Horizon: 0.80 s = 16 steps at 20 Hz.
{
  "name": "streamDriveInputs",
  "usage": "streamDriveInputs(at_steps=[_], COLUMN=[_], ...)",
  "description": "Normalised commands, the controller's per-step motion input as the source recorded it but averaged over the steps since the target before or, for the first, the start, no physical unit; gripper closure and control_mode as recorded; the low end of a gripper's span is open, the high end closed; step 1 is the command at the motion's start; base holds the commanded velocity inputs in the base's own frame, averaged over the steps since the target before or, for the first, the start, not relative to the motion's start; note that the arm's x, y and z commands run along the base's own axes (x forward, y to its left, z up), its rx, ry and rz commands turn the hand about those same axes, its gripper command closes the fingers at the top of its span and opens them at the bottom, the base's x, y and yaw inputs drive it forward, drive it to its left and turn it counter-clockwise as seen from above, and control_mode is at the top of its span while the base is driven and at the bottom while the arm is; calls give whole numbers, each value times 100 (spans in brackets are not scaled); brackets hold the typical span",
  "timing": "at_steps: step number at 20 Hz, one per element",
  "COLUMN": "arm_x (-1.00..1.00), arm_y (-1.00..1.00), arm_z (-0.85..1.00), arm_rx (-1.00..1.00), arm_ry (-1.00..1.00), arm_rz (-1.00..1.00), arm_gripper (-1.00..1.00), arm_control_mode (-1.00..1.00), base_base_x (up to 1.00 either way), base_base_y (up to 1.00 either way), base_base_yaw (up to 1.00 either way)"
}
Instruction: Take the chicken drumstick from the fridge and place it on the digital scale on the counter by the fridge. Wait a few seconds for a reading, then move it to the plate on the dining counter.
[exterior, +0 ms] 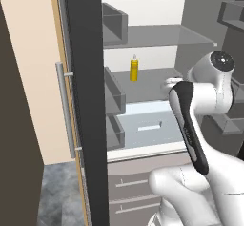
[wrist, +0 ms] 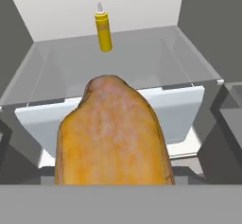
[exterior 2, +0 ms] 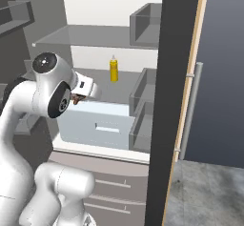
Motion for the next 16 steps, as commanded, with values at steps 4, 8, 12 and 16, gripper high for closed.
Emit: streamDriveInputs(at_steps=[4,8,12,16], arm_x=[-66,-29,0,0], arm_y=[44,10,0,0], arm_z=[-4,-7,0,0], arm_rx=[0,0,0,0], arm_ry=[0,6,0,0], arm_rz=[0,0,0,0], arm_gripper=[100,100,100,100], arm_control_mode=[-100,-100,100,100], base_base_x=[0,0,-83,-100], base_base_y=[0,0,0,0], base_base_yaw=[0,0,0,-5])
